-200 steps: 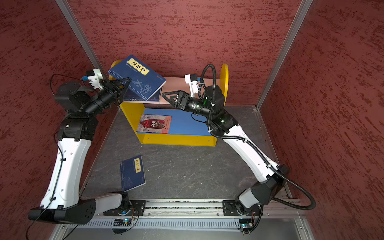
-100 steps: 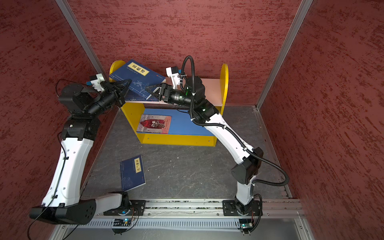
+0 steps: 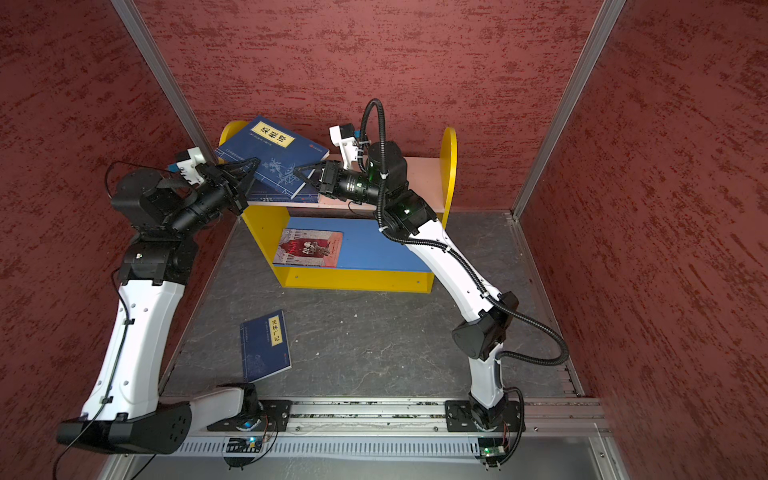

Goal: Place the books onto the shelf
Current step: 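Carry the book over the pink shelf with the left gripper while the right supports it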

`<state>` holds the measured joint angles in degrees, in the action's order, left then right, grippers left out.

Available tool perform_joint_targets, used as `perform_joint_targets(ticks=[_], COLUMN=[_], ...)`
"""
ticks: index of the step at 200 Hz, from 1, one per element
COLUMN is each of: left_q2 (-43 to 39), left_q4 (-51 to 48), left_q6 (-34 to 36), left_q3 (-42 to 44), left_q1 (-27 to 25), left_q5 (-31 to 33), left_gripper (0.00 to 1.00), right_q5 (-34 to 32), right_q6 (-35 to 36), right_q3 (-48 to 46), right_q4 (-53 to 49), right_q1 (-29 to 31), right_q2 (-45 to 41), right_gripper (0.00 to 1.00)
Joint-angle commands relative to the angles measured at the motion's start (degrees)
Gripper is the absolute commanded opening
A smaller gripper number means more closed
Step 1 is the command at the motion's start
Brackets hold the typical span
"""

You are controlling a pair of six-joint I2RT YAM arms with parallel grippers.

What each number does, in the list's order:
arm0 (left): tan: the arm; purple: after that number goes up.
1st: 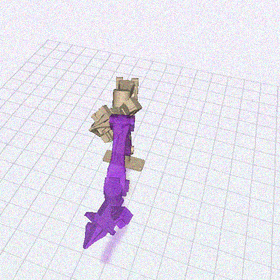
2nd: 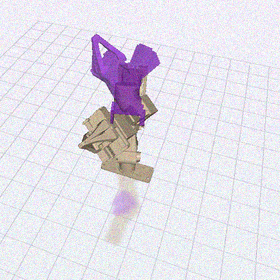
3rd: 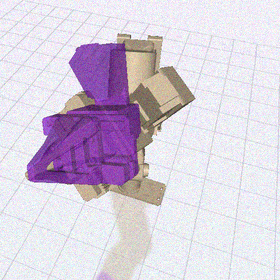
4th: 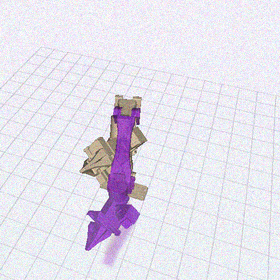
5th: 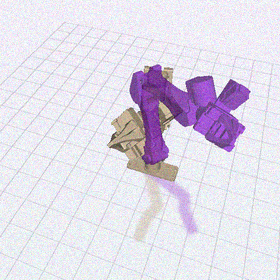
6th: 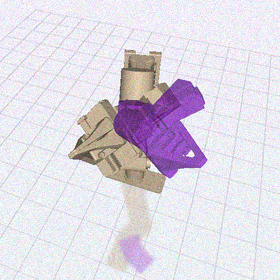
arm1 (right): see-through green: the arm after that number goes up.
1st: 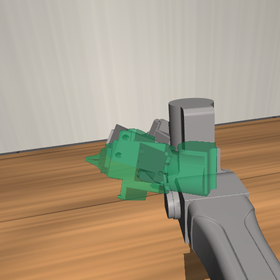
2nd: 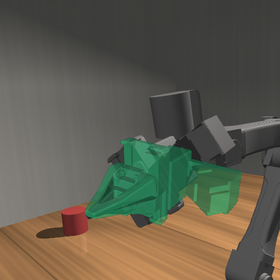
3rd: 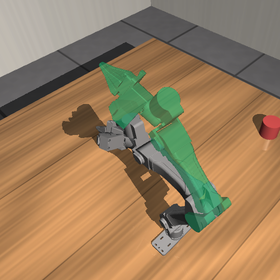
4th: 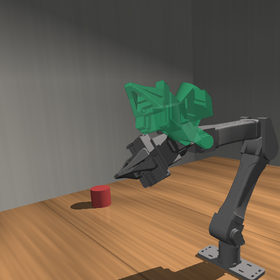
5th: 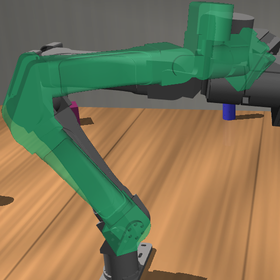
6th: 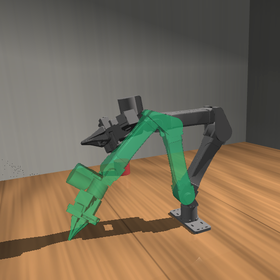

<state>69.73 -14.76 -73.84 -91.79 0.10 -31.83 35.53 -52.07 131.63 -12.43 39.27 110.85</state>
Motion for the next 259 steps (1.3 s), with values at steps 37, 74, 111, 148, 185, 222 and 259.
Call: perform_joint_targets(ticks=[37, 74, 111, 148, 185, 222, 259], left_q2=[-2.18, -3.59, -5.99, -7.51, -6.47, -5.45, -3.93], left_q4=[1.70, -2.84, -9.55, -10.92, -9.05, -8.37, -6.55], left_q6=[3.86, 9.66, 11.36, 11.62, 11.35, 9.98, 8.55], left_q3=[1.39, -0.14, -0.41, -1.48, -3.48, -3.52, -3.71], left_q1=[0.33, 2.12, 6.11, 10.62, 11.90, 11.93, 11.50], left_q5=[-0.90, 0.71, 1.96, 3.17, 1.90, 0.95, -1.50], left_gripper=[0.40, 0.61, 0.65, 0.65, 0.65, 0.65, 0.65], right_q5=[-0.04, 1.79, 5.09, 9.25, 12.78, 13.34, 14.02], right_q6=[0.76, 0.95, -0.34, -3.18, -4.68, -4.63, -5.72], right_q3=[2.93, 3.58, 4.40, 4.51, 6.95, 10.09, 11.31], right_q4=[-0.15, -1.35, -3.33, -4.28, -5.70, -9.73, -9.77], right_q1=[-0.11, -1.19, -3.24, -4.94, -5.34, -5.69, -5.69], right_q2=[1.12, 0.81, 0.69, 1.68, 4.21, 6.73, 8.12], right_gripper=[0.07, 0.07, 0.07, 0.09, 0.09, 0.09, 0.09])
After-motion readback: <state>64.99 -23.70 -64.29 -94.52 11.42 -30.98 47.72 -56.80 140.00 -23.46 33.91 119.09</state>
